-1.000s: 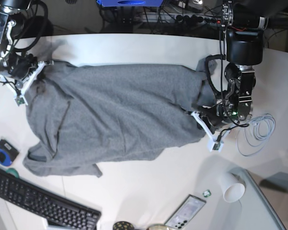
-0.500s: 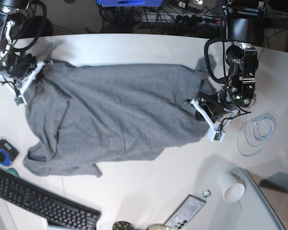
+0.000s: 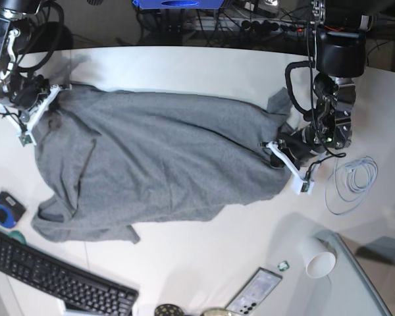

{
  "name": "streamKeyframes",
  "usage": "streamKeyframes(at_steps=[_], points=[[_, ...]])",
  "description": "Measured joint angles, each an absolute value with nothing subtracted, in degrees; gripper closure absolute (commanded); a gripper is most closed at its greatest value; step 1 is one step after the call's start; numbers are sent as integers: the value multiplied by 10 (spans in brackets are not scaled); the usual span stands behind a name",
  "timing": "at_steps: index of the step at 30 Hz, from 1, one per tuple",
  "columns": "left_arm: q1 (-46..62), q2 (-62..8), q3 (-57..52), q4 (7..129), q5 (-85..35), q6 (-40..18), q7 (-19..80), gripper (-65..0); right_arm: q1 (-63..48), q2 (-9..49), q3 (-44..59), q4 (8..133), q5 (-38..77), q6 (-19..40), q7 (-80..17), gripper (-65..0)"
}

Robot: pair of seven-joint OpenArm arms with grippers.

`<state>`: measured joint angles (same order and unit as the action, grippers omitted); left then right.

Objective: Layout the t-shirt on the table in an organized manner, then fold the t-shirt properly
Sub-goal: 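Drag the shirt edge with the left gripper to straighten it, then hold the shirt edge with both grippers, adjusting the left gripper's grip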

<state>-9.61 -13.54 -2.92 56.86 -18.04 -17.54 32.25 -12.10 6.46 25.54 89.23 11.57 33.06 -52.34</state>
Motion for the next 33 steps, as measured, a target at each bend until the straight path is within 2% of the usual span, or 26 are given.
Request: streamKeyframes(at_steps=[7,10,12,15,21,24,30,33], points=[[-172,-132,-28,518,-162,-162,331,0,-105,63,254,892,117,331,-525,-2],[-192,-134,-28,545,-165,-163,337,0,-107,63,254,893,116,331,-526,-2],[-192,-133,-35,595,-166,-163,386,0,-109,62,254,892,116,331,-526,-2],[-155,-133,-55,700,-171,-164,438,0,-110,63,254,892,116,331,-526,-2],[11,-133,-116,858,-165,-163,479,0,-110,61,254,893,116,331,-524,-2],[46,-126,-114,861,-166,-163,484,0,-110,60,254,893,115,331,-525,-2],[33,-129,-115,820,-167,-164,467,0,-110,60,254,893,115,331,-525,-2],[20,-129,-112,783,-168,-164,420,0,-110,60,254,892,115,331,-526,-2]])
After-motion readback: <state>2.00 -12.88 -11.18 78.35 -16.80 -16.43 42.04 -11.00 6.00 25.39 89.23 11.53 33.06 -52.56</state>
